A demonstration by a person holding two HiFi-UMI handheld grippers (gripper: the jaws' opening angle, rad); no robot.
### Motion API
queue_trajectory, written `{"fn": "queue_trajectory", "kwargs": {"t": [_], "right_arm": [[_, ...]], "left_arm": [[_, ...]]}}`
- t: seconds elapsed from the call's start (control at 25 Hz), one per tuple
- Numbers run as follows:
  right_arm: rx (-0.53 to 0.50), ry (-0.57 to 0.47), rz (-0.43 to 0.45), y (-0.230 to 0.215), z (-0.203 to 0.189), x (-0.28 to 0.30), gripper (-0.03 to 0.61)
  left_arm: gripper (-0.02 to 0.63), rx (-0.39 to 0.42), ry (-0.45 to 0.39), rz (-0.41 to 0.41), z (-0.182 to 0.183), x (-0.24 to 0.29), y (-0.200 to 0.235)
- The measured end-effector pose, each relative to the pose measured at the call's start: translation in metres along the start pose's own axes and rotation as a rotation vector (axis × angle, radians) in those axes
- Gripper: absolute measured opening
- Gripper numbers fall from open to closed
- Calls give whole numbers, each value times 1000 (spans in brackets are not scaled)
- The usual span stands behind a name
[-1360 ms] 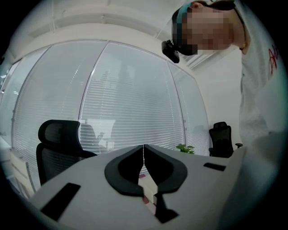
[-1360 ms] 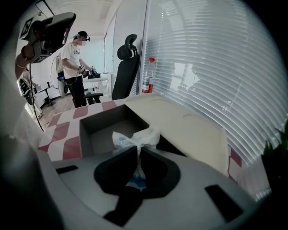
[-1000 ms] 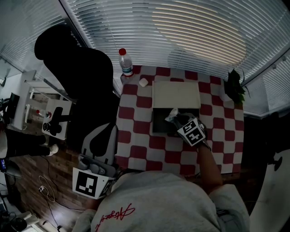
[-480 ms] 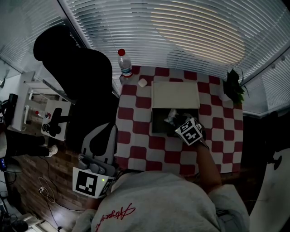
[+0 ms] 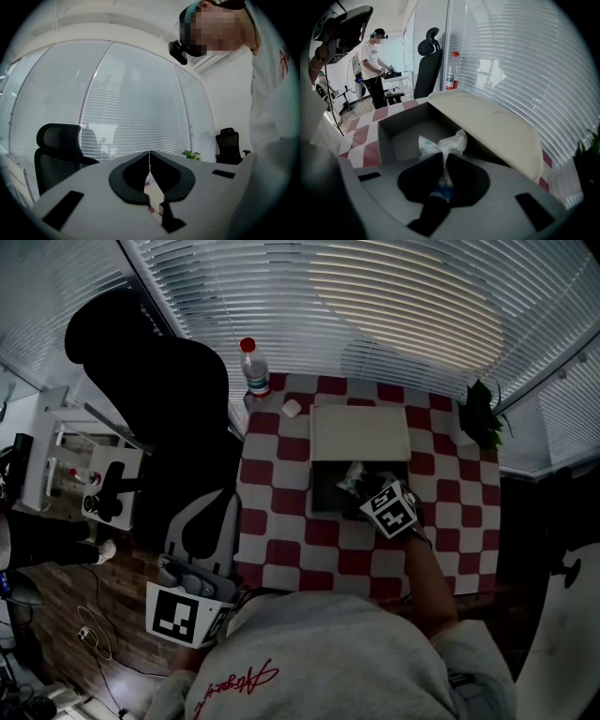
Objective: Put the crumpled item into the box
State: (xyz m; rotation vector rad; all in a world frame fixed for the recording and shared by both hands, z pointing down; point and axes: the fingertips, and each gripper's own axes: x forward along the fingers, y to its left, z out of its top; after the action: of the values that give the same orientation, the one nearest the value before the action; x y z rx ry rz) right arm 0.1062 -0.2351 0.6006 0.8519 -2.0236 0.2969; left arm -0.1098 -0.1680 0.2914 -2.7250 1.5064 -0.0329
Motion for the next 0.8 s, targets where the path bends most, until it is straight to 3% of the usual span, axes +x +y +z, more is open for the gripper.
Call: {"fn": "queue_trajectory", "kwargs": {"t": [0.2,0.4,0.56,0.8], "right_arm": [[-10,-14,2,1,3,-1,100],[49,-37,3,0,5,-9,100],[66,-69,-3,-2,8,-15,100],[122,-141,-20,-6,11,-26,100]], "left_arm": [[18,19,-49,-5,10,3,1],[18,7,-13,-14,6,3,1],[18,25,-60,-18,12,6,1],[18,21,-37,-31,9,8,-1]]}}
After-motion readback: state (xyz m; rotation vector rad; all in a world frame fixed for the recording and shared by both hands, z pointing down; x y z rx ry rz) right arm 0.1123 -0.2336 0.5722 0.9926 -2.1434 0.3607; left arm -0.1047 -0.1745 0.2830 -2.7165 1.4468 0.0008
